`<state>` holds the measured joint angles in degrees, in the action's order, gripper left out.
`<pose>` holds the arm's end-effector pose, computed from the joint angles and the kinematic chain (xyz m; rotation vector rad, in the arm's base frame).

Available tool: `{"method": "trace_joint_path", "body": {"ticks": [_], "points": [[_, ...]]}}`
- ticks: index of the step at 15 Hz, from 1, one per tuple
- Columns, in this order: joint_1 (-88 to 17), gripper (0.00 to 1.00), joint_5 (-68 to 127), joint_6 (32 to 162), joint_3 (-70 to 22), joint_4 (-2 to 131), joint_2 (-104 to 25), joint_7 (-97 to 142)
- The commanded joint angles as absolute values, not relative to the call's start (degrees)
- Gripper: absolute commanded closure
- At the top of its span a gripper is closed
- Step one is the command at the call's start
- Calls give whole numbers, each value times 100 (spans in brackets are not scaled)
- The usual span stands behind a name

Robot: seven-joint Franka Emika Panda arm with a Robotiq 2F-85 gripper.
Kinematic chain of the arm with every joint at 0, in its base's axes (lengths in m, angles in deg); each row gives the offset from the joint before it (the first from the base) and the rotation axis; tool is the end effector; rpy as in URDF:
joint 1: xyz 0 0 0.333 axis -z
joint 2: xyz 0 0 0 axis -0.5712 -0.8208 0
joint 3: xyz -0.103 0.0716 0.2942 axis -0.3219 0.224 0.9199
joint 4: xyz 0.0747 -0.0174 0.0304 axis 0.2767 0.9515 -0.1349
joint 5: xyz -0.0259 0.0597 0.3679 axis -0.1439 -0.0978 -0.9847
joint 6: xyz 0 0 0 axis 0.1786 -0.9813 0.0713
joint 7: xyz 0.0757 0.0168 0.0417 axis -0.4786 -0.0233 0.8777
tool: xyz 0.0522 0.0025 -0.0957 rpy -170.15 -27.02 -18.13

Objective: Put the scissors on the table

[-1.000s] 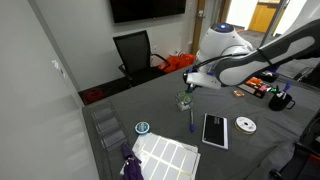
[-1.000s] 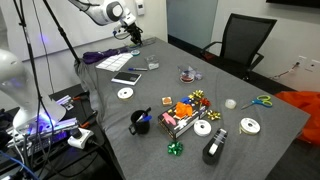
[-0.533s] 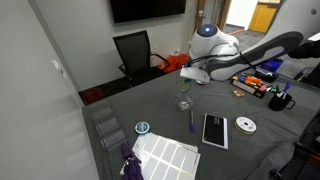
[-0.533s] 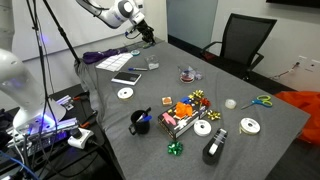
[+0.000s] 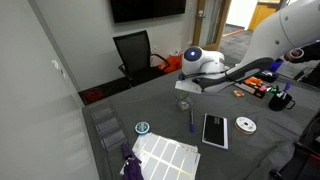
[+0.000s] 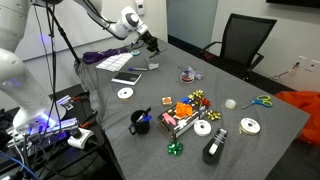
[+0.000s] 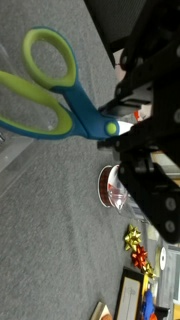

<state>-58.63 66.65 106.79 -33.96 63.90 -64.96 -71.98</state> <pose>0.6841 0.1527 0.2404 2.4996 -1.2603 0.8496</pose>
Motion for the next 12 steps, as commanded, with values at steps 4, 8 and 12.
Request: {"method": "trace_joint_path", "body": {"ticks": [4,8,12], "points": [[-6015,49,7303,10396,-3397,6099,-7085,-7779],[-5995,28,7439,10419,-3307,6176,-7089,-7838],[-5980,1,7663,10546,-3260,6324,-6976,-7892]]}}
